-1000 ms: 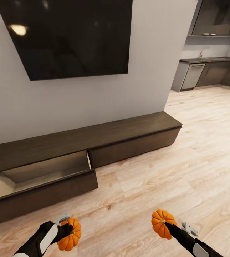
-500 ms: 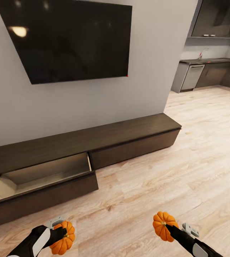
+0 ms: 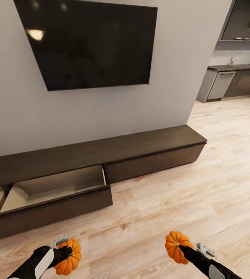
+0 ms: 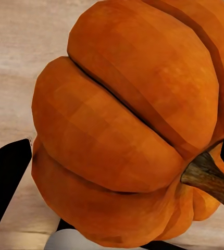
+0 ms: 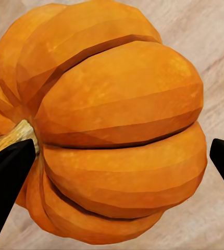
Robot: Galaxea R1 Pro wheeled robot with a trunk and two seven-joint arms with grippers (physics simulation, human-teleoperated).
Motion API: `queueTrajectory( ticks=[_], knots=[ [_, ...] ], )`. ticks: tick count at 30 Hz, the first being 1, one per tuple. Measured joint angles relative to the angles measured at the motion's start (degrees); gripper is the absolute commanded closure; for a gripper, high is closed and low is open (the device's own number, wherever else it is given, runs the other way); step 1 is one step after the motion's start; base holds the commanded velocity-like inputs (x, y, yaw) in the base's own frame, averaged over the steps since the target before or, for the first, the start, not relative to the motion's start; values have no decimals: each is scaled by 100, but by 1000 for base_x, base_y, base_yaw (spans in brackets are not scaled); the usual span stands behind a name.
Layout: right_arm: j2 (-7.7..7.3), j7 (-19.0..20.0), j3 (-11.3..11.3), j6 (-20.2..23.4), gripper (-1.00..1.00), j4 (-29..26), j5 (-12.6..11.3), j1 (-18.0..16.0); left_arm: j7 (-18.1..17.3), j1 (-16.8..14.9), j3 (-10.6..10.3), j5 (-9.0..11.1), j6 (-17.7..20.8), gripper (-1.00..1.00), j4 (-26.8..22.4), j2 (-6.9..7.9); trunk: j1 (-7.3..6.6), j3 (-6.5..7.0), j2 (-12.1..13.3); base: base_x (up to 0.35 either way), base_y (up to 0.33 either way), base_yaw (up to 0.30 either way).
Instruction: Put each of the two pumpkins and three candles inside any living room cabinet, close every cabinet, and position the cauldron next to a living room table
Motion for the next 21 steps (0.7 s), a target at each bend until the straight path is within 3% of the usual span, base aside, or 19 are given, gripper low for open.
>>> queueTrajectory(
  ticks=[21],
  knots=[
    [6, 11, 24, 1, 100, 1, 11, 1, 0, 0, 0, 3, -15, 100, 1, 9, 0, 0, 0, 3, 3, 288]
  ],
)
